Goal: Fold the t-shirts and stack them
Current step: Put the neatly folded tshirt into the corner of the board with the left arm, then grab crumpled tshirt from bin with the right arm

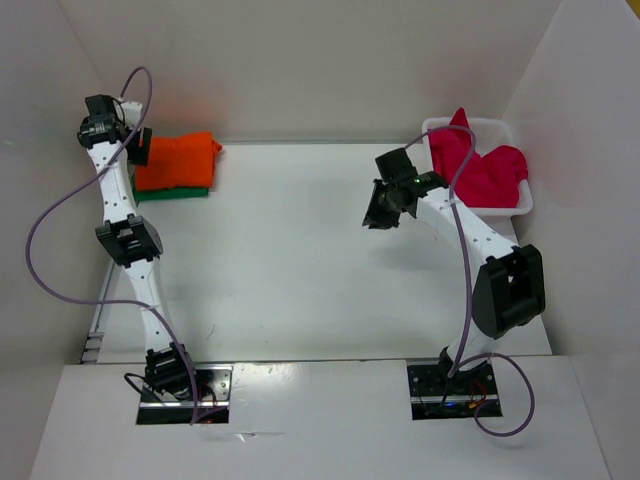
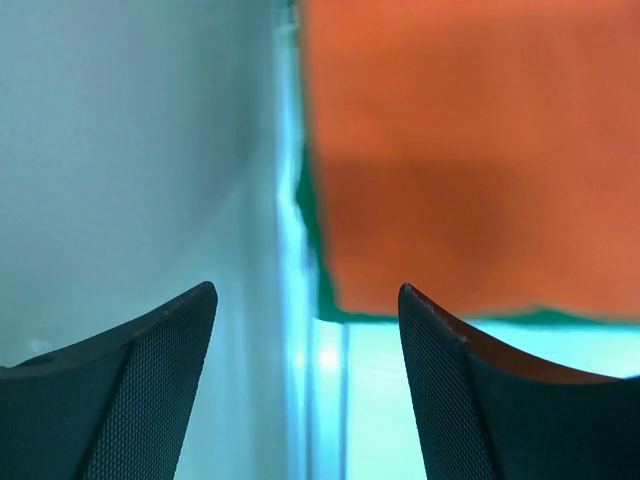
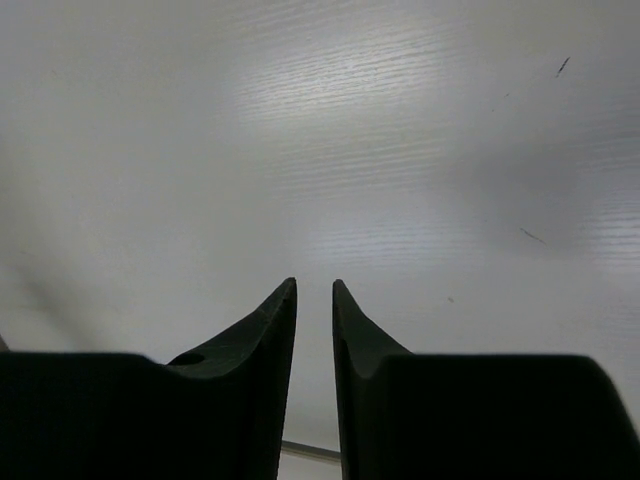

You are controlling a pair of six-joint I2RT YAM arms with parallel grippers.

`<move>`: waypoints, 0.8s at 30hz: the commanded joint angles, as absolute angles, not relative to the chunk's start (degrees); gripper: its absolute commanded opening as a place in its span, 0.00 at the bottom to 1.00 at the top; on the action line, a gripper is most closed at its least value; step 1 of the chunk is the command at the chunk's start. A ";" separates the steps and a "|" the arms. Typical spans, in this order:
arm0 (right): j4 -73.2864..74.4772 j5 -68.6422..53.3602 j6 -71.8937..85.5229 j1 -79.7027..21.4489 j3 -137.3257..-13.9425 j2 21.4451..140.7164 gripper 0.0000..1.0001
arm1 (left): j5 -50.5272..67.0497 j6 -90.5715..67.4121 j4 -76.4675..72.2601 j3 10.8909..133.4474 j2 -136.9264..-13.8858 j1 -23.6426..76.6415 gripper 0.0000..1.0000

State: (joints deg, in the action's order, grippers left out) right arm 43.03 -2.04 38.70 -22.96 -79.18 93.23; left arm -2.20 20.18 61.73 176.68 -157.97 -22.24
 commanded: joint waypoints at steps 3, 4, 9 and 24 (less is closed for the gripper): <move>46.84 7.44 37.53 -23.47 -83.66 90.09 0.38 | 12.62 21.79 72.49 179.38 -149.86 -18.91 0.82; 47.37 9.56 37.53 -23.47 -84.37 90.09 0.44 | 14.22 22.41 74.08 179.38 -149.24 -18.37 0.84; 45.45 21.77 37.53 -18.22 -89.46 90.70 0.70 | 28.01 25.74 74.62 165.17 -135.72 -16.27 0.90; 36.10 43.41 43.95 -0.80 -105.63 115.36 0.90 | 35.94 21.98 51.86 107.33 -106.17 -5.89 0.99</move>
